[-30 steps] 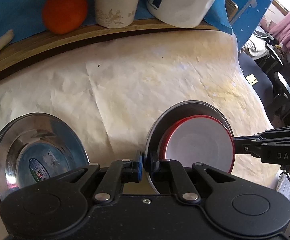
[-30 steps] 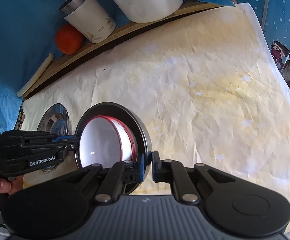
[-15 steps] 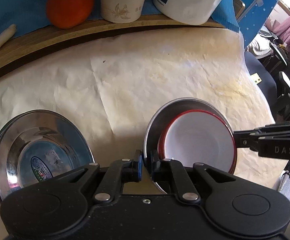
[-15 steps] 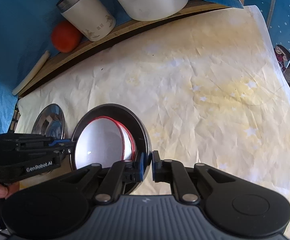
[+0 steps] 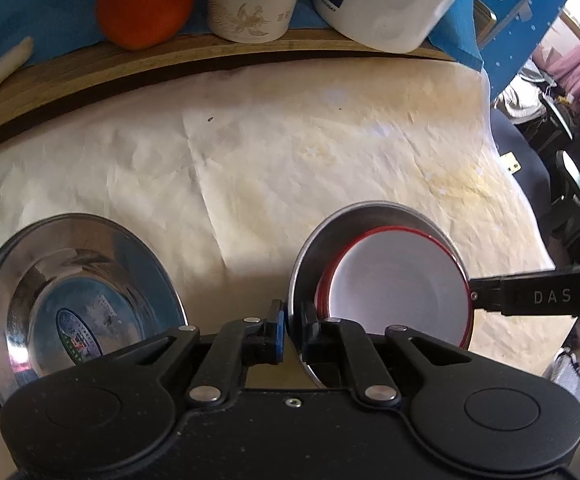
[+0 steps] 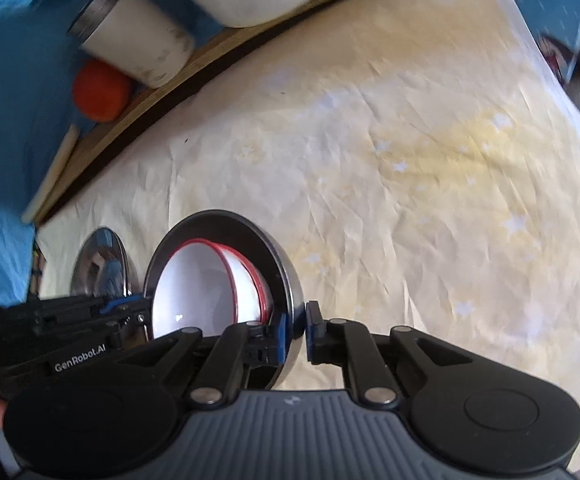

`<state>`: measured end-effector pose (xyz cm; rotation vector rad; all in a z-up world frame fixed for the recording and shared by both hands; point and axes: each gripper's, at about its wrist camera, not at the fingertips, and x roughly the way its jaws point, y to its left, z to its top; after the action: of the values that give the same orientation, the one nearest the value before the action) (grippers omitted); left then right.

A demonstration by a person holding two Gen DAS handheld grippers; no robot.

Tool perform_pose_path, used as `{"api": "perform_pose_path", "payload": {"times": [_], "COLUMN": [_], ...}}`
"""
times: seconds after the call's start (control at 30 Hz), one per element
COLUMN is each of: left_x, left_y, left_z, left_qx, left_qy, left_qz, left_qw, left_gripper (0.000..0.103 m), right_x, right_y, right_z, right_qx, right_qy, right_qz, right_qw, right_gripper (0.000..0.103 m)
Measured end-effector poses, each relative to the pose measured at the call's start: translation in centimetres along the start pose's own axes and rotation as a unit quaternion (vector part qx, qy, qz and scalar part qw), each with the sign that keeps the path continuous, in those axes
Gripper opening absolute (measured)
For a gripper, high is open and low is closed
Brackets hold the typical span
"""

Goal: Organize plates and bowls
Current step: 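Lift the steel bowl stack with both tools and carry it toward the steel plates, then lower the steel bowl stack onto the steel plate stack with both tools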

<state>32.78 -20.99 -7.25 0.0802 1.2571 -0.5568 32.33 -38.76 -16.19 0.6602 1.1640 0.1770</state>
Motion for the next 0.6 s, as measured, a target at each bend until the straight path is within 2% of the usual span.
{"api": "perform_pose_path", "payload": {"times": [0.27,0.6], "left_x": [-0.8,-2.6], "left_y": [-0.3,0.4], "left_z": [0.8,0.9], "left_qx": [-0.003,-0.02], "left_qy": [-0.007,-0.032], "left_qz": [0.0,-0.001], "left_qw": [1.0,0.9993], "left_gripper": [0.006,0.006], "right_x": [-0.7,-1.7], "right_y": [-0.1,1.9], "right_z": [0.5,1.0], "right_qx": [0.017,-0.013], "right_qy": [0.006,-0.003], "right_qz": [0.007,0.008], "right_qw": [1.0,1.0], "right_gripper": [0.01,0.01]}}
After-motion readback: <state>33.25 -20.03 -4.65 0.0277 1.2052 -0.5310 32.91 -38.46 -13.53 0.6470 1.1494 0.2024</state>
